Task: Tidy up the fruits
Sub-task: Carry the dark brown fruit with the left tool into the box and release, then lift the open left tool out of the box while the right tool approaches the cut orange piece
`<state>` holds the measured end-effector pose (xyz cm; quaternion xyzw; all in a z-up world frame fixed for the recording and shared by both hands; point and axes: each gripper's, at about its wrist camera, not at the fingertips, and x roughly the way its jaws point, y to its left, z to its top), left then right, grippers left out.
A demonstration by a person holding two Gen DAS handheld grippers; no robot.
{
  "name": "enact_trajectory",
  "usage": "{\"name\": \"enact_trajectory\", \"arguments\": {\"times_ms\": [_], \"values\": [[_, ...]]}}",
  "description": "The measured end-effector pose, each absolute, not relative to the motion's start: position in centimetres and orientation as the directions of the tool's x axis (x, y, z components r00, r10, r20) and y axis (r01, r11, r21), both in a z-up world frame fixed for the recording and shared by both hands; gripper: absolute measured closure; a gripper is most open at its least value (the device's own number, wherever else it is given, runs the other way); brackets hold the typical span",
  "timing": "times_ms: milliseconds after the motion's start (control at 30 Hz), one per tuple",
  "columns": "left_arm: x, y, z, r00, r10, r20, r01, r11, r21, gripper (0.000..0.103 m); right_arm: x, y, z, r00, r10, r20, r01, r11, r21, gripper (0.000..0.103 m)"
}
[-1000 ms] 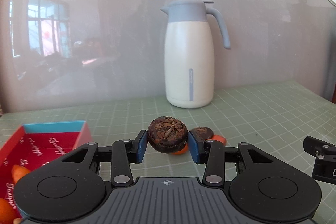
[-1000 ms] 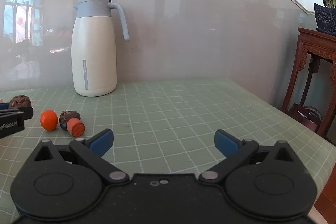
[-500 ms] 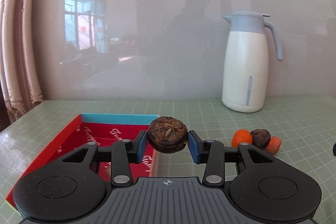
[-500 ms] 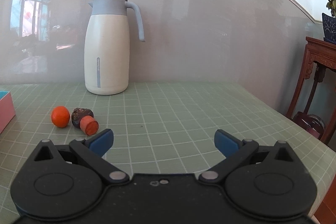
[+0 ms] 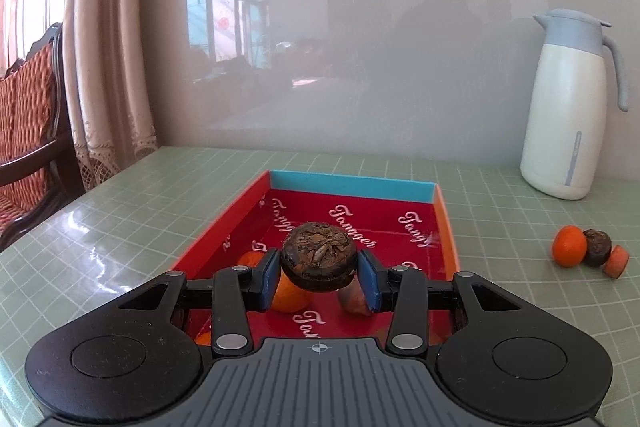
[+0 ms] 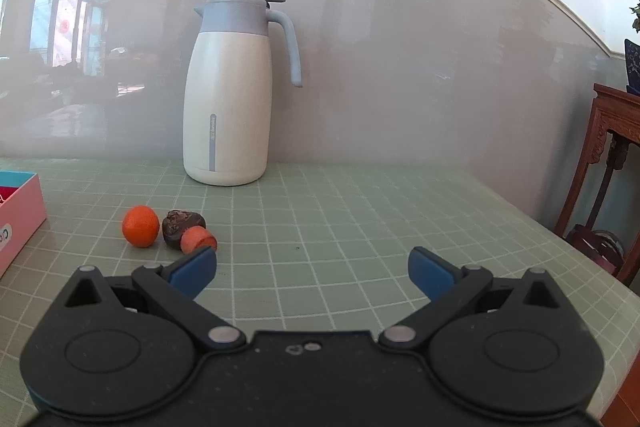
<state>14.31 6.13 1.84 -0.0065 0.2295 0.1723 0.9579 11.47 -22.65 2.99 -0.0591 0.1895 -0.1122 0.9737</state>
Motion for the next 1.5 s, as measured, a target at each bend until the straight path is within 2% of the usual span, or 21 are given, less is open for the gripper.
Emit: {"name": "enact_trajectory", "arguments": {"times_ms": [467,967,1033,1100,1267,1500], "values": [[14.5,8.6,0.6,0.774,0.376,-0.509,-0.392,0.916,0.081,0.061,11.6,-20.7,3.4,0.916,-0.208,-0.344,0.161,0.974,-0.161,0.000],[13.1,9.4,1.9,0.779,0.386,-0.494,-0.407,0.911,0.069,0.060,11.7,-19.1,3.6,0.923,-0.179,-0.340,0.128,0.978,-0.167,0.000],[12.8,9.5,2.2,0.782,0.387,-0.488,-0.408,0.910,0.068,0.054,11.7,-18.9,3.6,0.924,-0.177,-0.339,0.126,0.978,-0.167,0.000],[12.4,9.5,2.6,0.785,0.394,-0.478,-0.416,0.907,0.065,0.036,11.7,-18.8,3.7,0.925,-0.173,-0.340,0.122,0.979,-0.165,0.000],[11.4,9.5,3.5,0.793,0.409,-0.452,-0.423,0.903,0.076,0.020,11.7,-18.5,3.6,0.926,-0.164,-0.341,0.113,0.980,-0.166,0.000],[10.1,10.2,4.3,0.802,0.408,-0.437,-0.420,0.905,0.076,0.005,11.9,-17.7,3.4,0.924,-0.149,-0.353,0.092,0.980,-0.174,0.000]]}}
